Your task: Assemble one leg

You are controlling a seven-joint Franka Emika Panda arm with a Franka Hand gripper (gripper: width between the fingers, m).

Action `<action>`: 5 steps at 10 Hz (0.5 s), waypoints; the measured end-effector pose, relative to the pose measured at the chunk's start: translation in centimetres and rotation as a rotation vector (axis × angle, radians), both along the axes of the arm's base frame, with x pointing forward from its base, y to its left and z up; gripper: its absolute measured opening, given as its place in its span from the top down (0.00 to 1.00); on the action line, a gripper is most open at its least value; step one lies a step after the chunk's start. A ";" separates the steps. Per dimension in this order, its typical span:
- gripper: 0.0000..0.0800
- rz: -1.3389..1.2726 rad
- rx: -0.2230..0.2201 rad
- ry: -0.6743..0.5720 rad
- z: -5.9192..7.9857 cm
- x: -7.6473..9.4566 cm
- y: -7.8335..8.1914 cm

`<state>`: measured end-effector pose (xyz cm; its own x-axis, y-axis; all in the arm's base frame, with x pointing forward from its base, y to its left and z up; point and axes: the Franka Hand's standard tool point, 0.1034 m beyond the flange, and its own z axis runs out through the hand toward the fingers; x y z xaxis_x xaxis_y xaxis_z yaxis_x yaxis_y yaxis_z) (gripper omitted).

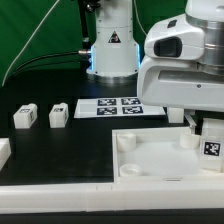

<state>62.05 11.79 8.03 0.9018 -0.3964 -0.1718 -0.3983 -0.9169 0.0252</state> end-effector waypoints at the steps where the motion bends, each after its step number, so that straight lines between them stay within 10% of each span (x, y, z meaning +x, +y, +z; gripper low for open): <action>1: 0.64 -0.155 -0.015 0.009 0.0 0.0 0.1; 5: 0.64 -0.569 -0.063 0.025 0.1 0.3 0.3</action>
Offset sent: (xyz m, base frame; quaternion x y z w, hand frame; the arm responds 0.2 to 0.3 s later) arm 0.0009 -0.0042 -0.0037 -0.0124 0.0009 0.1888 0.9819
